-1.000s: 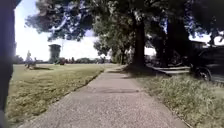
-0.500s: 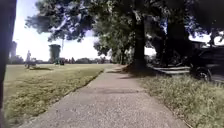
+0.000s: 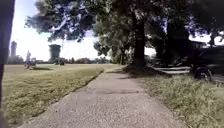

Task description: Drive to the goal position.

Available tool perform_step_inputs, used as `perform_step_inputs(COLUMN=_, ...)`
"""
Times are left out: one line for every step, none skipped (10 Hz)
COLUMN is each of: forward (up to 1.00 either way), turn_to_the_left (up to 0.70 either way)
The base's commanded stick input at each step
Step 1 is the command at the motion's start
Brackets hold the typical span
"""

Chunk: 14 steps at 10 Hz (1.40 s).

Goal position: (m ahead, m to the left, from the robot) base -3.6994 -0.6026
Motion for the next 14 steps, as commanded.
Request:
perform_step_inputs(forward=0.08, turn_to_the_left=0.0)
perform_step_inputs(forward=0.08, turn_to_the_left=0.0)
perform_step_inputs(forward=0.09, turn_to_the_left=0.0)
perform_step_inputs(forward=0.09, turn_to_the_left=0.0)
perform_step_inputs(forward=0.09, turn_to_the_left=0.0)
perform_step_inputs(forward=0.09, turn_to_the_left=0.0)
perform_step_inputs(forward=0.09, turn_to_the_left=0.0)
perform_step_inputs(forward=0.09, turn_to_the_left=0.0)
perform_step_inputs(forward=0.08, turn_to_the_left=0.0)
perform_step_inputs(forward=0.08, turn_to_the_left=0.0)
perform_step_inputs(forward=0.0, turn_to_the_left=0.0)
perform_step_inputs(forward=0.0, turn_to_the_left=0.0)
perform_step_inputs(forward=0.0, turn_to_the_left=0.0)
perform_step_inputs(forward=-0.02, turn_to_the_left=0.0)
